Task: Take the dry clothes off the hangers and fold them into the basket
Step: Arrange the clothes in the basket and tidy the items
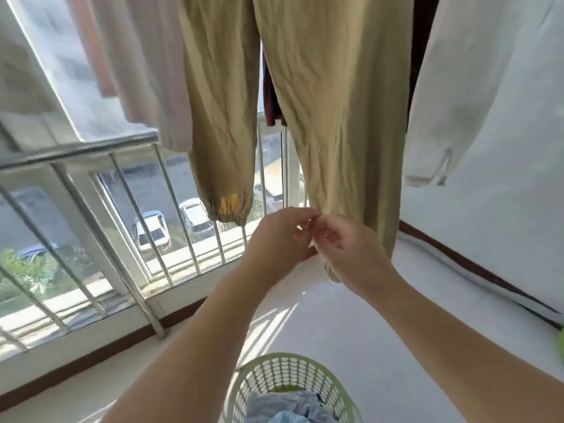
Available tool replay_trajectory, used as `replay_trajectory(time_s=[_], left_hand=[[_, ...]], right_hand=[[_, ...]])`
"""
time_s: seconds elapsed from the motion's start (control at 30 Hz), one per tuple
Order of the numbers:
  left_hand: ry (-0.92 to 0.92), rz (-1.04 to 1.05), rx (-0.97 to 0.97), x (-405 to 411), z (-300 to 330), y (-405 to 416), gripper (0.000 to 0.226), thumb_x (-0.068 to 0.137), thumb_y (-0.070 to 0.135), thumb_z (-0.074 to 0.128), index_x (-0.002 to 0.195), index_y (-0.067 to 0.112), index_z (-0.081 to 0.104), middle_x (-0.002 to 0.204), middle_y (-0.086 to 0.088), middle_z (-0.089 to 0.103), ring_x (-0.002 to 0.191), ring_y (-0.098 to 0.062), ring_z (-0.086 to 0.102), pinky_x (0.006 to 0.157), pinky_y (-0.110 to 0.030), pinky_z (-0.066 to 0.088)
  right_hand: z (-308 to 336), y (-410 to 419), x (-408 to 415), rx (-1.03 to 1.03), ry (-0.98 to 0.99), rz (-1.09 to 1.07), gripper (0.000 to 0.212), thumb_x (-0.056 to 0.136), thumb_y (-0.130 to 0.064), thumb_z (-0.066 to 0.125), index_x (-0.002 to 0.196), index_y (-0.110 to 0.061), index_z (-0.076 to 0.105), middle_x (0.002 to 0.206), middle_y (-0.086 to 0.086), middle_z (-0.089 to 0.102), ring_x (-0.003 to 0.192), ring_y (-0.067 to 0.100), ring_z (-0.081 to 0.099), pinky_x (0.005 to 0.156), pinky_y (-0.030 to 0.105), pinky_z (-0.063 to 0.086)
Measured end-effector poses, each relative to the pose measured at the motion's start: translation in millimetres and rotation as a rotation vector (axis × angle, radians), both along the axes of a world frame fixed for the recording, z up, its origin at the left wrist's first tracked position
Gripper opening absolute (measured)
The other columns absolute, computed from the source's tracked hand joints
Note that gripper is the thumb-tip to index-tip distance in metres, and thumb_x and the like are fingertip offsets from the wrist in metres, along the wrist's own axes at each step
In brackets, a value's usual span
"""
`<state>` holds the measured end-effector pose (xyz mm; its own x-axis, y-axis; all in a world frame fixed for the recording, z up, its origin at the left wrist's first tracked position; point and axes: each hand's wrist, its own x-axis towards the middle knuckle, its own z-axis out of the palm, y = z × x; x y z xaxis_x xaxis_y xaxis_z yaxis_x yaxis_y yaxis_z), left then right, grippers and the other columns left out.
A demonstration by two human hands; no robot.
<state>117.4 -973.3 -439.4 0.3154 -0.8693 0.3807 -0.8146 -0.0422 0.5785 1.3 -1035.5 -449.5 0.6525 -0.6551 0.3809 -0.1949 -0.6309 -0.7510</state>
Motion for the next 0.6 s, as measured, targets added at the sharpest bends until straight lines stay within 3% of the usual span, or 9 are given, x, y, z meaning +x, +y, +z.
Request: replay_trajectory(time_s=[0.1, 0.2, 0.47, 0.6], left_hand=[[-0.069, -0.041, -0.119, -8.1, 49.5, -2.9, 0.026, 0.091, 0.009, 0.050, 0.109, 0.016, 0.067, 0.100, -0.002, 0.069, 0.087, -0.016, 0.062, 0.082, -0.026, 0.048], [-0.147, -0.084, -0.227, -16.2, 94.6, -12.1, 0.028, 0.091, 0.009, 0.050, 0.114, 0.017, 0.065, 0.103, 0.002, 0.069, 0.088, -0.010, 0.062, 0.081, -0.015, 0.045], [-0.370, -0.146, -0.387, -40.4, 205.5, -53.0, 0.026, 0.092, 0.013, 0.048, 0.107, 0.025, 0.065, 0.098, 0.010, 0.067, 0.089, -0.008, 0.060, 0.083, -0.031, 0.049], [-0.572, -0.101, -0.494, -45.6, 258.6, -85.5, 0.027, 0.093, 0.010, 0.044, 0.108, 0.025, 0.061, 0.112, 0.014, 0.060, 0.110, -0.005, 0.047, 0.091, -0.020, 0.039]], right_hand=[[48.2, -2.3, -8.6, -0.130, -0.081, -0.010, 0.015, 0.094, -0.016, 0.052, 0.097, -0.026, 0.063, 0.081, -0.019, 0.060, 0.080, 0.000, 0.060, 0.068, 0.004, 0.043], [92.6, -12.3, -19.4, -0.232, -0.151, -0.064, 0.015, 0.093, -0.015, 0.052, 0.098, -0.022, 0.065, 0.083, -0.013, 0.059, 0.075, 0.001, 0.057, 0.068, 0.007, 0.042], [197.1, -58.3, -42.2, -0.518, -0.282, -0.188, 0.019, 0.089, -0.009, 0.056, 0.085, -0.024, 0.068, 0.076, -0.010, 0.057, 0.074, 0.001, 0.053, 0.065, 0.006, 0.039], [253.8, -91.9, -48.4, -0.677, -0.316, -0.257, 0.025, 0.088, -0.010, 0.058, 0.080, -0.033, 0.060, 0.076, -0.011, 0.054, 0.069, -0.001, 0.052, 0.063, 0.005, 0.037]])
